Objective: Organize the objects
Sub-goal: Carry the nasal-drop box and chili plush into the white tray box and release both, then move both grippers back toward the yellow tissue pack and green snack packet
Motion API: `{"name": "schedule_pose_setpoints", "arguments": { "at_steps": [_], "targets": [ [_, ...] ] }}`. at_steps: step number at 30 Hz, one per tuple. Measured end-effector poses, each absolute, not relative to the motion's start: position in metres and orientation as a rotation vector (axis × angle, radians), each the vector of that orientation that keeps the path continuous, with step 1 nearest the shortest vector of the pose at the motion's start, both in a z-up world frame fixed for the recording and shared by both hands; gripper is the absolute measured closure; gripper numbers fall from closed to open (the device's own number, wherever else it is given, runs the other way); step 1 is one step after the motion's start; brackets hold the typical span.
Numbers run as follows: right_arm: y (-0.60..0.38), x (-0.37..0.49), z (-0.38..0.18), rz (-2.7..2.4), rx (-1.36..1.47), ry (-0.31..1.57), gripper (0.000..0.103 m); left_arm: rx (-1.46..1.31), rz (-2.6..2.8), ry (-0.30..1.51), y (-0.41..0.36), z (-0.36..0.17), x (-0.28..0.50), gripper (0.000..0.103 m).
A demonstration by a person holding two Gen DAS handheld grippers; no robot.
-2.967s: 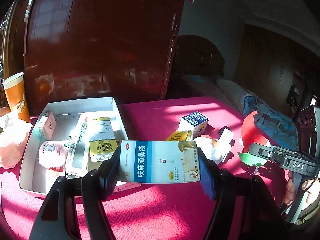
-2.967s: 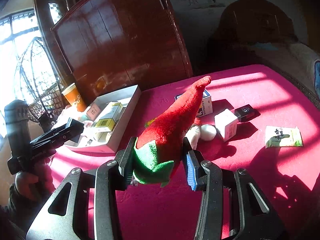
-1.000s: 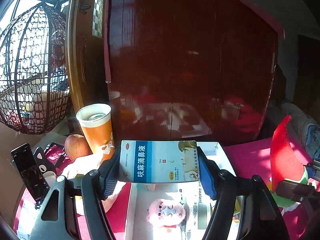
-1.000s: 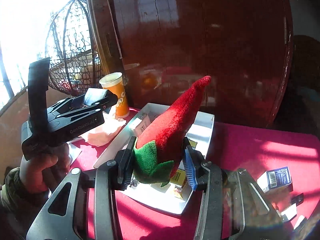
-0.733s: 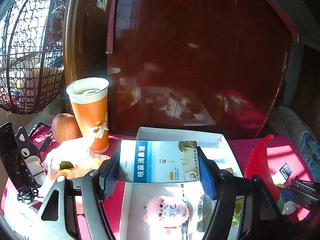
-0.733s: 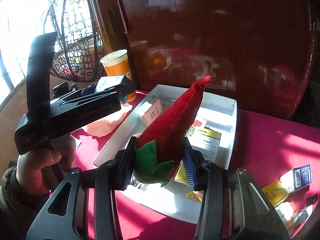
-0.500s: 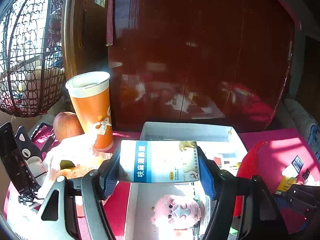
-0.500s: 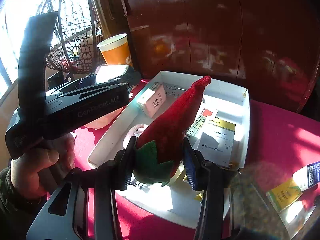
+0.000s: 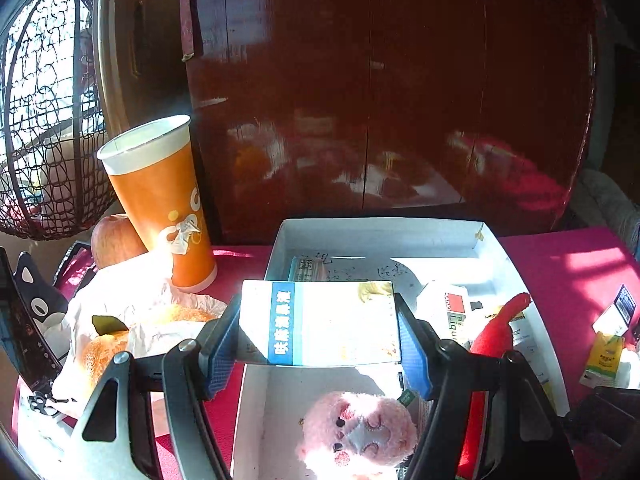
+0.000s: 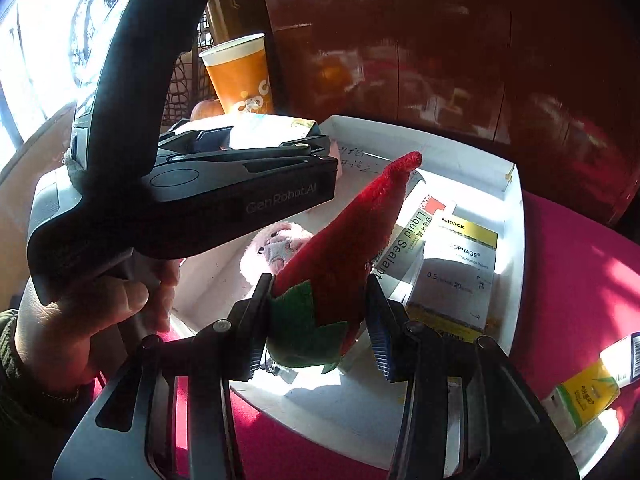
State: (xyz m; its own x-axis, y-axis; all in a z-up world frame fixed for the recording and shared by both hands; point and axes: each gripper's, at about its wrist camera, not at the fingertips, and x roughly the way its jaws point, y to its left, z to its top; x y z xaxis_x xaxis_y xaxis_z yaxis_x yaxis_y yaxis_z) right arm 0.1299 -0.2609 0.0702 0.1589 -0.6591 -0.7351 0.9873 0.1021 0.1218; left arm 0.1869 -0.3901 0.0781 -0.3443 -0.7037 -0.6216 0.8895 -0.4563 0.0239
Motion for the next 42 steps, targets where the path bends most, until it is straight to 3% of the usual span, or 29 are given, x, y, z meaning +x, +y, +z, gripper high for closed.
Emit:
{"name": "schedule_pose_setpoints", "arguments": {
  "at_steps": [5, 6, 7, 8, 10, 11, 25, 31, 42],
  "targets": [
    [-0.261, 0.135, 0.069, -1.333, 0.673, 0.595, 0.057, 0.694, -1.951, 0.381, -0.388, 0.077, 0.178, 0.031],
    [-0.261, 0.135, 0.069, -1.345, 0.663, 0.597, 0.055, 0.691, -1.935, 0.379, -0.388, 0.077, 0.178, 0.028],
    [-0.261, 0.136, 0.069, -1.36, 0.651, 0.599, 0.052, 0.687, -1.916, 0.375, -0.388, 0.077, 0.179, 0.016],
    [-0.26, 0.136, 0.07, -1.379, 0.637, 0.607, 0.044, 0.679, -1.901, 0.366, -0.388, 0.078, 0.18, 0.015],
    [-0.257, 0.137, 0.071, -1.409, 0.597, 0.622, 0.015, 0.676, -1.853, 0.332, -0.386, 0.081, 0.181, 0.015],
    [-0.254, 0.138, 0.072, -1.423, 0.579, 0.623, 0.013, 0.667, -1.83, 0.317, -0.384, 0.082, 0.182, 0.015],
    [-0.202, 0.128, 0.08, -1.492, 0.547, 0.552, 0.012, 0.585, -1.793, 0.31, -0.339, 0.103, 0.195, 0.015],
    [-0.157, 0.118, 0.087, -1.523, 0.516, 0.535, 0.012, 0.615, -1.902, 0.456, -0.312, 0.098, 0.19, 0.015],
    [-0.077, 0.02, 0.078, -1.778, 0.624, 0.416, 0.012, 0.595, -2.014, 0.516, -0.255, 0.089, 0.184, 0.015]
  ]
}}
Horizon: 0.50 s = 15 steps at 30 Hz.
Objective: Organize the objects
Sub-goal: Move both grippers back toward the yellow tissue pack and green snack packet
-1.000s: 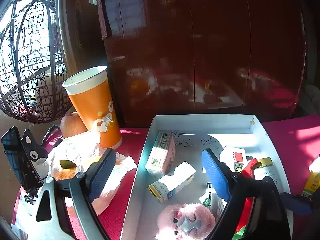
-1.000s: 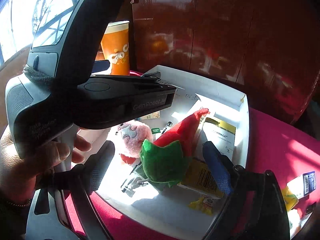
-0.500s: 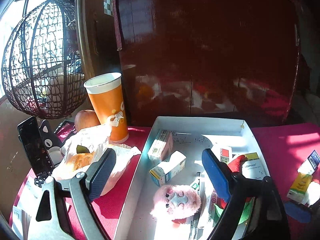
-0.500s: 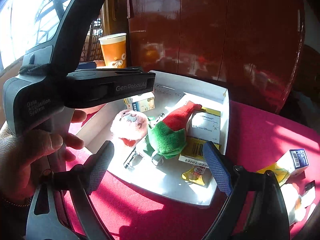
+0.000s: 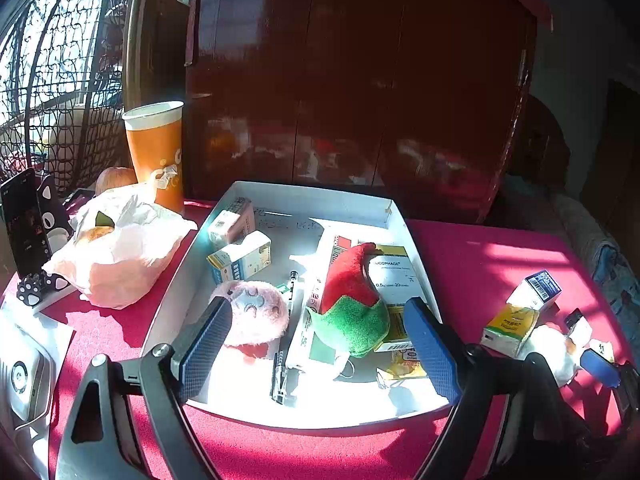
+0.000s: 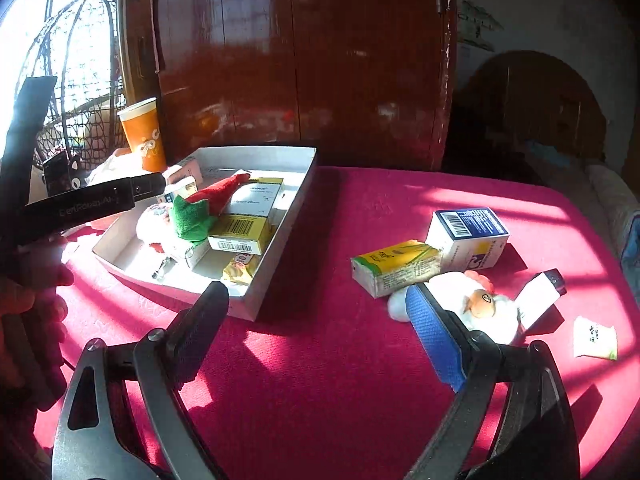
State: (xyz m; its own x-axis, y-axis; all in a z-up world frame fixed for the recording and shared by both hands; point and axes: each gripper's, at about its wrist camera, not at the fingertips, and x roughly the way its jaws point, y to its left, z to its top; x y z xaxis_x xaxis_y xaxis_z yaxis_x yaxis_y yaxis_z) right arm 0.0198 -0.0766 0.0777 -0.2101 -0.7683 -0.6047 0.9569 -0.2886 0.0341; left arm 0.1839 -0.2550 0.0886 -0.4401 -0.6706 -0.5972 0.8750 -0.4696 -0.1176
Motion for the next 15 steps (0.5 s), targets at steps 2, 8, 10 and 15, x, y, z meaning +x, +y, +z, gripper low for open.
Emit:
{"name": "schedule_pose_setpoints", "arguments": {
  "at_steps": [2, 8, 10, 15],
  "targets": [
    [-0.064, -0.003, 0.073, -1.835, 0.66, 0.384, 0.012, 0.625, -2.026, 0.505, -0.251, 0.085, 0.177, 0.015],
    [-0.021, -0.073, 0.059, -2.004, 0.782, 0.283, 0.012, 0.753, -2.121, 0.452, -0.228, 0.068, 0.139, 0.015],
    [-0.005, -0.099, 0.055, -2.059, 0.821, 0.243, 0.012, 0.813, -2.167, 0.44, -0.22, 0.06, 0.122, 0.015],
    [0.039, -0.172, 0.051, -2.282, 0.852, 0.171, 0.012, 0.913, -2.253, 0.477, -0.215, 0.05, 0.082, 0.015]
  ]
}}
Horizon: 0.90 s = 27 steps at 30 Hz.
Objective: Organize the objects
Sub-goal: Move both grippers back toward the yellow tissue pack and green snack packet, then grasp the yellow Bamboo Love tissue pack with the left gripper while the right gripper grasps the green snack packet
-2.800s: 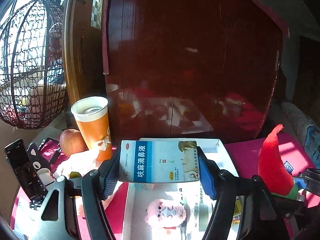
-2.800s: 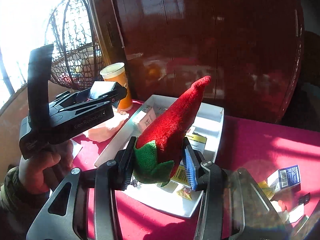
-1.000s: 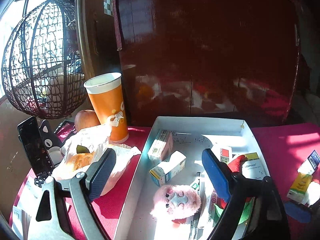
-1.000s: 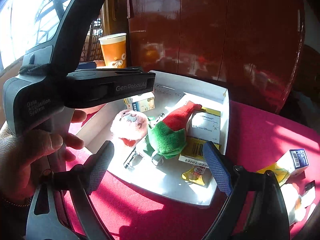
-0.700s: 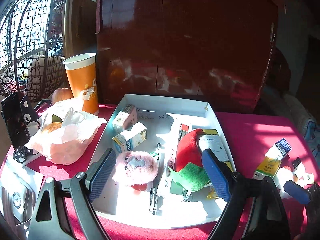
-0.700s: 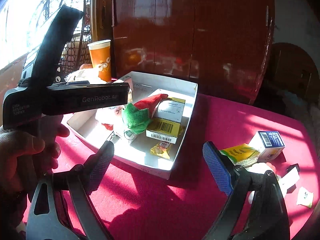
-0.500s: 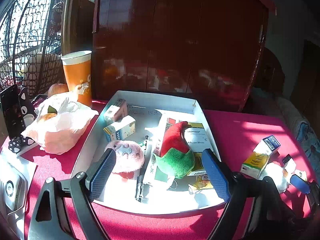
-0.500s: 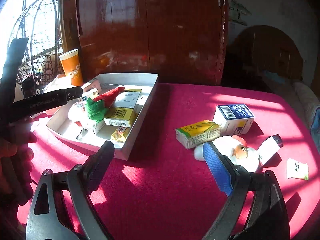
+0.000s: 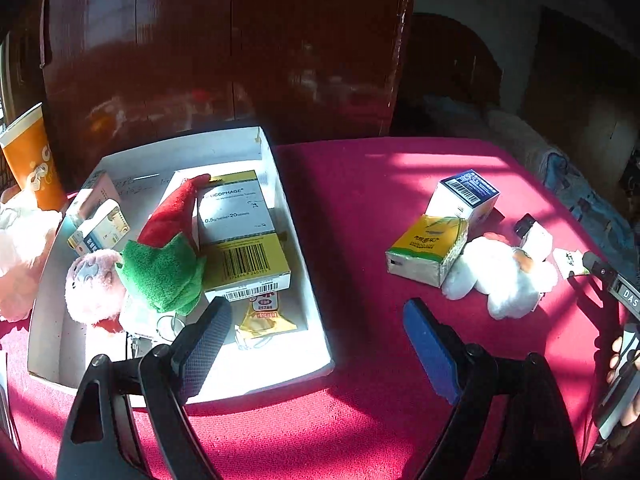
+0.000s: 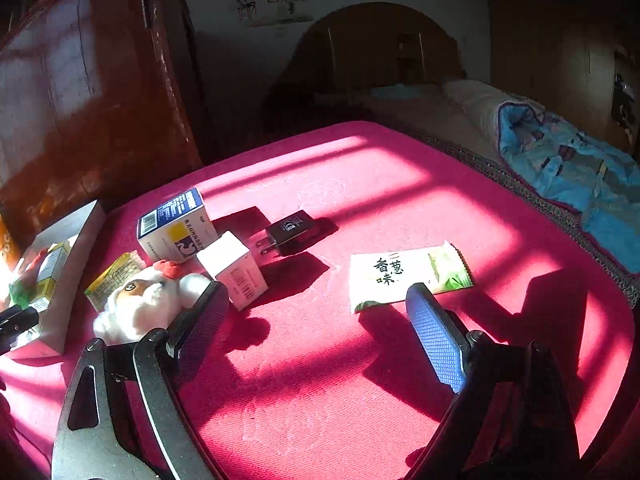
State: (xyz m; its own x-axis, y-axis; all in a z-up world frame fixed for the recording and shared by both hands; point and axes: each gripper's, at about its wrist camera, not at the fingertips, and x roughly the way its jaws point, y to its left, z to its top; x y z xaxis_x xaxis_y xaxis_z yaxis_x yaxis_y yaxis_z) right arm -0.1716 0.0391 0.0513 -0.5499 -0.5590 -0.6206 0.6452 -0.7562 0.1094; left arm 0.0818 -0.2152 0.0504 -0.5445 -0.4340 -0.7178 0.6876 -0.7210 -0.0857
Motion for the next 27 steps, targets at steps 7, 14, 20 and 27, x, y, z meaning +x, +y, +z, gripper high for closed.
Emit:
{"name": "schedule_pose_setpoints", "arguments": {
  "at_steps": [7, 14, 20, 27],
  "targets": [
    [0.045, -0.27, 0.039, -2.289, 1.003, 0.098, 0.012, 1.001, -2.351, 0.496, -0.235, 0.054, 0.006, 0.015],
    [-0.003, -0.307, 0.025, -2.003, 1.098, 0.24, 0.012, 1.161, -2.306, 0.608, -0.263, 0.017, -0.042, 0.015],
    [0.018, -0.252, 0.027, -1.733, 1.044, 0.421, 0.012, 1.242, -2.422, 0.586, -0.246, 0.014, -0.048, 0.015],
    [0.028, -0.231, 0.029, -1.775, 0.883, 0.565, 0.012, 1.153, -2.351, 0.233, -0.234, 0.029, -0.04, 0.015]
  ]
}}
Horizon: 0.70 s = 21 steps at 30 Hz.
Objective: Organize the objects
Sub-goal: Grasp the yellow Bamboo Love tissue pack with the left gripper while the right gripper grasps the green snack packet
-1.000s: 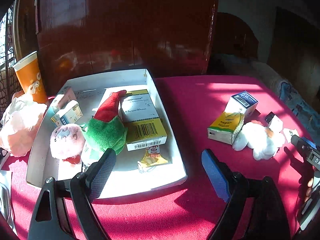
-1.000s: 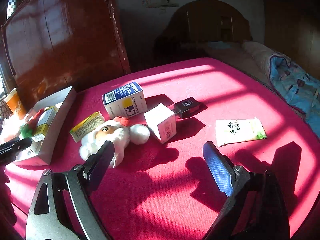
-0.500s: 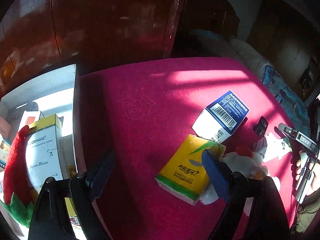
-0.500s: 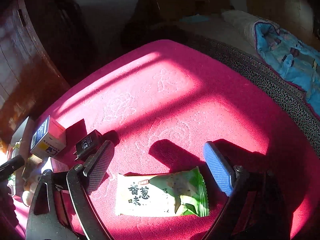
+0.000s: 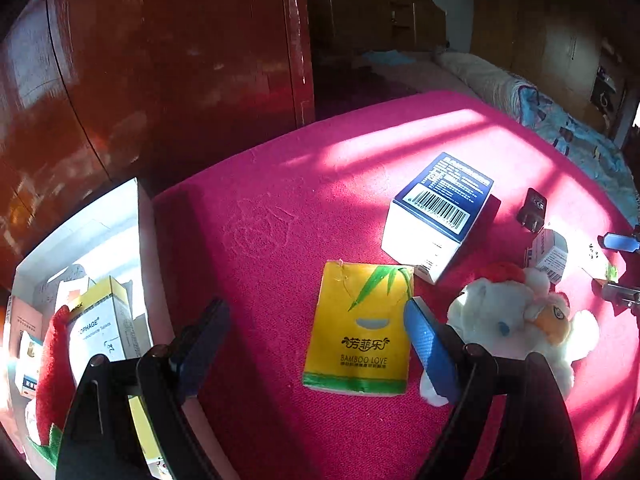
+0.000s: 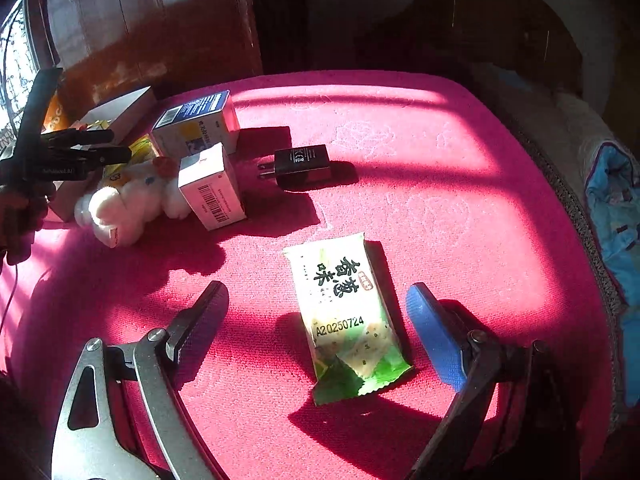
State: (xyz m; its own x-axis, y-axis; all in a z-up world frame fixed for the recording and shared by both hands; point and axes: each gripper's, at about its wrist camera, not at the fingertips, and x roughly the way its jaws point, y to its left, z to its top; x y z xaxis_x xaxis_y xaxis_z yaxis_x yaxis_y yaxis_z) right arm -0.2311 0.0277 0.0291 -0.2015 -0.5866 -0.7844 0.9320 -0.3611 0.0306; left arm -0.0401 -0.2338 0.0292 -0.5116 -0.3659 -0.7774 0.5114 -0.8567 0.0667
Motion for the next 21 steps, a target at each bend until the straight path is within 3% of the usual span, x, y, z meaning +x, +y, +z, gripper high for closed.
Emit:
{"name": "schedule_pose_setpoints", "arguments": {
  "at_steps": [10, 19, 21],
  "targets": [
    [0.023, -0.226, 0.015, -1.805, 0.881, 0.639, 0.012, 1.231, -2.347, -0.001, -0.215, 0.035, -0.041, 0.015],
    [0.023, -0.222, 0.015, -1.817, 0.887, 0.634, 0.012, 1.263, -2.365, 0.078, -0.219, 0.026, -0.058, 0.015],
    [0.023, -0.222, 0.015, -1.818, 0.887, 0.636, 0.012, 1.283, -2.359, 0.028, -0.211, 0.02, -0.065, 0.015]
  ]
}}
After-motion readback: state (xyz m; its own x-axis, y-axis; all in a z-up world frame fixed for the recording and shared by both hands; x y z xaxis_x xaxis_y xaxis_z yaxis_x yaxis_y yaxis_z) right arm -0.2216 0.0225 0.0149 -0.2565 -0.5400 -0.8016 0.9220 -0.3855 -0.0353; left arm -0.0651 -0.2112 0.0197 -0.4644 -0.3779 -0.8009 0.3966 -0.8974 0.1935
